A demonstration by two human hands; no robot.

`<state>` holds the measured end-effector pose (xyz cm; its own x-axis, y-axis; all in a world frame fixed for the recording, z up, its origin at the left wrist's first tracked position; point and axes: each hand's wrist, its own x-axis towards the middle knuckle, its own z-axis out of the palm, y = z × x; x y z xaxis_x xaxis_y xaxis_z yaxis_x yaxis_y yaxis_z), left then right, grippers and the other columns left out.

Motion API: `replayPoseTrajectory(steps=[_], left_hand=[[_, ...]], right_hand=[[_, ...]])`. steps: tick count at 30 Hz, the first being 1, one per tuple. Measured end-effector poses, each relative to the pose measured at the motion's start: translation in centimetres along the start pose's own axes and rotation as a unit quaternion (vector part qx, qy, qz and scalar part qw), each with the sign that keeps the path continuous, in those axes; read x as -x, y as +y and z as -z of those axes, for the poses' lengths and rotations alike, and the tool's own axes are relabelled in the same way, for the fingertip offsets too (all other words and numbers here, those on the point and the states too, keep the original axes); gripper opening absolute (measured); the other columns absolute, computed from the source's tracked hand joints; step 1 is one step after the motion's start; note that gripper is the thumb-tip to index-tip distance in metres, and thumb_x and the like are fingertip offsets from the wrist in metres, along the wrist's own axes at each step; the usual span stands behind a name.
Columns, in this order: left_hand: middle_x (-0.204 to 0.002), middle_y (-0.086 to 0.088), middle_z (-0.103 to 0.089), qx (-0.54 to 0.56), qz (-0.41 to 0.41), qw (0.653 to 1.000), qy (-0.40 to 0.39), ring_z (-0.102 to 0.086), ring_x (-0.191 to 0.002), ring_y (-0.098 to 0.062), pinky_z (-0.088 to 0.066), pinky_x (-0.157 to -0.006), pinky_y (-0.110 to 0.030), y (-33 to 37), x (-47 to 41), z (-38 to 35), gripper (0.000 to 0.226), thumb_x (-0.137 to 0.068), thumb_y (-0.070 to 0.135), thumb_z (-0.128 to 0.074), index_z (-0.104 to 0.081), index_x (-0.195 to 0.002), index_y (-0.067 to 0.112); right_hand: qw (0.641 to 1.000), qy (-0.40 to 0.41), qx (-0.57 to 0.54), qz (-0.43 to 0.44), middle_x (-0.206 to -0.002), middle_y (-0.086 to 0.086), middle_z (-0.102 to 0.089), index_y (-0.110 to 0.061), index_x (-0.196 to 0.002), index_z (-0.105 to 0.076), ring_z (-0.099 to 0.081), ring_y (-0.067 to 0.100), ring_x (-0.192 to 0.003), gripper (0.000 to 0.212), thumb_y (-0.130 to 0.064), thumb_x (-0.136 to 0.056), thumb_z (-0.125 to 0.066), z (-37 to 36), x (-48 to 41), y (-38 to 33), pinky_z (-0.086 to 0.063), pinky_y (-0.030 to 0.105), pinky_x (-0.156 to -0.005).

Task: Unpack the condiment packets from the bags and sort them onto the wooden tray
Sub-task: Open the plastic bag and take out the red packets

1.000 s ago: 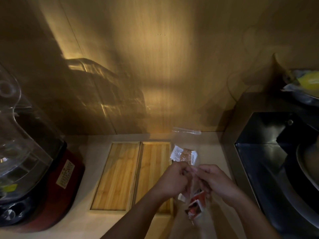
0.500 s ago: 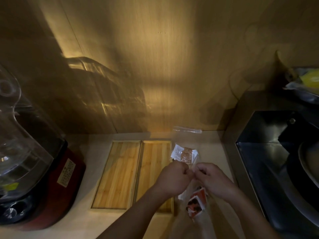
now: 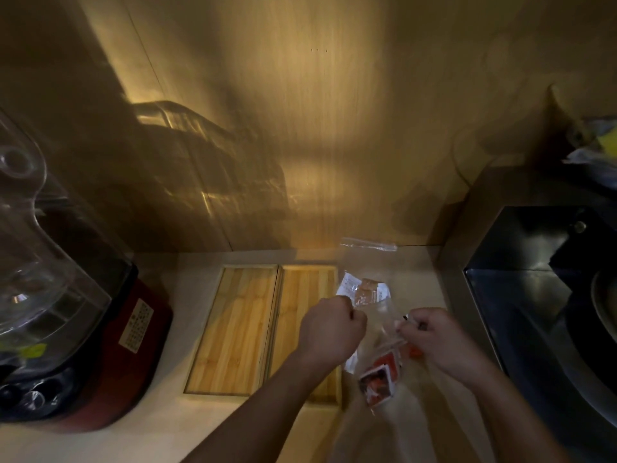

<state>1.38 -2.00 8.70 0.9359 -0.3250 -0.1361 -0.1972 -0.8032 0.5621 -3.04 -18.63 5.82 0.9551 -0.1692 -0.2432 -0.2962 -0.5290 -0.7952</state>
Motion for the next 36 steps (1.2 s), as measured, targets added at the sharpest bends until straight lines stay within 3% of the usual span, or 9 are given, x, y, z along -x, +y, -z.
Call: replayPoseTrajectory(steps=[7, 12, 15, 19, 22, 25, 30, 33, 36], left_hand=[[-0.074, -0.003, -0.061, -0.026, -0.005, 0.998, 0.059, -0.055, -0.069, -0.022, -0.04, -0.06, -0.032, -1.7, -0.3, 1.4, 0.023, -0.092, 0.027, -0.044, -0.051, -0.074, 0.015], [-0.078, 0.0, -0.062, 0.302, 0.016, 0.953, 0.013, -0.06, -0.075, -0.015, -0.052, -0.076, -0.043, -2.4, 0.2, 1.9, 0.019, -0.082, 0.038, -0.063, -0.057, -0.079, 0.021], [-0.109, 0.008, -0.059, 0.368, -0.017, 0.928, -0.05, -0.055, -0.103, -0.003, -0.047, -0.09, -0.025, -2.8, 1.2, 2.1, 0.06, -0.057, 0.048, -0.075, -0.046, -0.109, 0.035], [-0.141, 0.015, -0.029, 0.309, -0.029, 0.942, -0.126, -0.03, -0.13, 0.0, -0.035, -0.086, -0.002, -2.6, 2.3, 1.3, 0.12, -0.05, 0.036, -0.088, -0.003, -0.134, 0.049], [-0.141, 0.019, -0.02, 0.226, -0.072, 0.97, -0.058, -0.024, -0.134, -0.002, -0.027, -0.089, 0.0, -1.6, 2.9, 1.1, 0.08, -0.064, 0.032, -0.082, -0.025, -0.113, 0.059], [-0.149, 0.012, -0.016, 0.128, -0.115, 0.985, 0.004, -0.016, -0.14, -0.006, -0.025, -0.104, -0.012, -1.4, 3.1, 1.2, 0.025, -0.077, 0.042, -0.068, -0.058, -0.1, 0.04], [-0.148, 0.009, -0.032, -0.095, -0.148, 0.984, 0.013, -0.012, -0.141, -0.008, -0.015, -0.117, -0.042, -2.5, 2.7, 1.7, 0.037, -0.082, 0.057, -0.051, -0.07, -0.09, 0.028], [-0.122, 0.011, -0.056, -0.099, -0.136, 0.985, 0.042, -0.044, -0.121, -0.007, -0.031, -0.102, -0.029, -3.5, 2.5, 2.9, 0.057, -0.072, 0.073, -0.043, -0.071, -0.082, 0.023], [-0.119, 0.01, -0.055, -0.107, -0.13, 0.986, 0.018, -0.052, -0.109, -0.01, -0.036, -0.083, -0.022, -3.9, 2.5, 3.8, 0.045, -0.078, 0.062, -0.053, -0.068, -0.092, 0.021]], right_hand=[[0.999, 0.019, -0.012, 0.026, -0.041, -0.006, -0.039, -0.019, -0.047, -0.045, -0.033, 0.002, -0.039, 0.038, -0.012, -0.08, -0.06, 0.1, 0.1, -0.3, -0.032, 0.025, -0.048], [0.997, 0.011, -0.069, 0.039, -0.044, -0.003, -0.039, -0.015, -0.047, -0.045, -0.036, 0.002, -0.035, 0.037, -0.007, -0.082, -0.054, 0.4, 0.3, -3.1, -0.032, 0.019, -0.041], [0.995, 0.017, -0.083, 0.05, -0.046, -0.001, -0.045, -0.012, -0.049, -0.051, -0.04, 0.005, -0.038, 0.037, -0.013, -0.086, -0.052, 0.5, 0.7, -4.4, -0.037, 0.026, -0.045], [0.988, 0.046, -0.126, 0.075, -0.037, -0.007, -0.048, -0.019, -0.042, -0.049, -0.04, 0.0, -0.037, 0.044, -0.012, -0.085, -0.052, 0.3, 0.8, -5.7, -0.035, 0.015, -0.042], [0.987, 0.052, -0.128, 0.084, -0.038, -0.006, -0.047, -0.02, -0.044, -0.05, -0.041, 0.002, -0.04, 0.042, -0.013, -0.085, -0.053, -0.1, 0.8, -6.2, -0.036, 0.017, -0.045], [0.986, 0.05, -0.136, 0.085, -0.037, -0.007, -0.047, -0.021, -0.042, -0.048, -0.039, 0.001, -0.038, 0.044, -0.011, -0.084, -0.052, -0.3, 0.8, -6.2, -0.033, 0.013, -0.041], [0.987, 0.086, -0.127, 0.052, -0.04, -0.006, -0.042, -0.018, -0.042, -0.047, -0.039, 0.008, -0.042, 0.041, -0.011, -0.083, -0.052, 0.1, 0.2, -5.1, -0.033, 0.029, -0.049], [0.986, 0.12, -0.113, 0.034, -0.048, 0.005, -0.041, -0.012, -0.048, -0.048, -0.038, 0.016, -0.049, 0.034, -0.01, -0.082, -0.053, 0.9, -0.1, -4.2, -0.032, 0.032, -0.055], [0.994, 0.074, -0.074, 0.028, -0.047, 0.003, -0.043, -0.014, -0.045, -0.047, -0.04, 0.014, -0.047, 0.038, -0.011, -0.082, -0.053, 0.8, -0.1, -4.0, -0.034, 0.032, -0.055]])
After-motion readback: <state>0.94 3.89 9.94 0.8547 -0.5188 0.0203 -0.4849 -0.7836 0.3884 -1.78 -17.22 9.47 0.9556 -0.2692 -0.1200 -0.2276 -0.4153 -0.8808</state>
